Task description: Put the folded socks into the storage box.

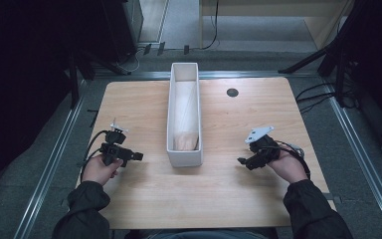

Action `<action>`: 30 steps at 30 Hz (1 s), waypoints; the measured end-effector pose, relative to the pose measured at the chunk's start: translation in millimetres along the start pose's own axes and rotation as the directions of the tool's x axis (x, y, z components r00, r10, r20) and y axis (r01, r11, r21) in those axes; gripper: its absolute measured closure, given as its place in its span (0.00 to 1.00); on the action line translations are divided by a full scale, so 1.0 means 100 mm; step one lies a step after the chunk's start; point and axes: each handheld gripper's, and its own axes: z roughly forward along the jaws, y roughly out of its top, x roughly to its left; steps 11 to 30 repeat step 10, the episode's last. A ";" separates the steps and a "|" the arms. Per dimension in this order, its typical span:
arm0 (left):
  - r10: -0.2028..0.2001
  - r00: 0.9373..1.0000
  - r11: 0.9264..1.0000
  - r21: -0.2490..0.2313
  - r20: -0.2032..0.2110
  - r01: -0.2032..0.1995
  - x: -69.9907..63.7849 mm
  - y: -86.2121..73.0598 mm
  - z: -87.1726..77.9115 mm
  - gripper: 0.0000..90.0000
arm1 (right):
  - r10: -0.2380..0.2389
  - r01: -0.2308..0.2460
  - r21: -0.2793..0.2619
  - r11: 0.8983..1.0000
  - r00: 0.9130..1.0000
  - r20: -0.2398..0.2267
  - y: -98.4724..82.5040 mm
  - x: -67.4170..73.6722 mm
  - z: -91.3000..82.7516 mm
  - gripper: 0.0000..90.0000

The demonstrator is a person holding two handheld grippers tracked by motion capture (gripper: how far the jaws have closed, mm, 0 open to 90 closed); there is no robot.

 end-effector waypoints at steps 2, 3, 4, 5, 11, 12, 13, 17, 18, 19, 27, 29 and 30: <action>0.001 1.000 1.000 0.001 -0.001 -0.001 0.00 0.00 0.00 0.38 | 0.001 -0.001 -0.001 1.000 1.000 0.000 0.00 0.00 0.00 0.20; 0.002 1.000 1.000 0.001 -0.002 -0.002 0.00 0.00 0.00 0.38 | 0.001 -0.001 -0.001 1.000 1.000 0.001 0.00 0.00 0.00 0.20; 0.000 1.000 1.000 -0.006 -0.007 0.000 0.00 0.00 0.00 0.38 | 0.006 -0.006 0.002 1.000 1.000 0.001 0.00 0.00 0.00 0.20; -0.004 1.000 1.000 -0.012 -0.006 0.004 0.00 0.00 0.00 0.38 | 0.007 -0.007 0.002 1.000 1.000 0.001 0.00 0.00 0.00 0.20; 0.008 1.000 1.000 -0.007 -0.012 -0.008 -0.03 0.01 0.02 0.38 | 0.009 -0.008 0.003 1.000 1.000 -0.003 0.00 0.00 0.00 0.20; 0.008 1.000 1.000 -0.007 -0.012 -0.008 -0.03 0.01 0.02 0.38 | 0.009 -0.008 0.003 1.000 1.000 -0.003 0.00 0.00 0.00 0.20; 0.008 1.000 1.000 -0.007 -0.012 -0.008 -0.03 0.01 0.02 0.38 | 0.009 -0.008 0.003 1.000 1.000 -0.003 0.00 0.00 0.00 0.20; 0.008 1.000 1.000 -0.007 -0.012 -0.008 -0.03 0.01 0.02 0.38 | 0.009 -0.008 0.003 1.000 1.000 -0.003 0.00 0.00 0.00 0.20; 0.008 1.000 1.000 -0.007 -0.012 -0.008 -0.03 0.01 0.02 0.38 | 0.009 -0.008 0.003 1.000 1.000 -0.003 0.00 0.00 0.00 0.20; 0.008 1.000 1.000 -0.007 -0.012 -0.008 -0.03 0.01 0.02 0.38 | 0.009 -0.008 0.003 1.000 1.000 -0.003 0.00 0.00 0.00 0.20; 0.008 1.000 1.000 -0.007 -0.012 -0.008 -0.03 0.01 0.02 0.38 | 0.009 -0.008 0.003 1.000 1.000 -0.003 0.00 0.00 0.00 0.20; 0.008 1.000 1.000 -0.007 -0.012 -0.008 -0.03 0.01 0.02 0.38 | 0.009 -0.008 0.003 1.000 1.000 -0.003 0.00 0.00 0.00 0.20; 0.008 1.000 1.000 -0.007 -0.012 -0.008 -0.03 0.01 0.02 0.38 | 0.009 -0.008 0.003 1.000 1.000 -0.003 0.00 0.00 0.00 0.20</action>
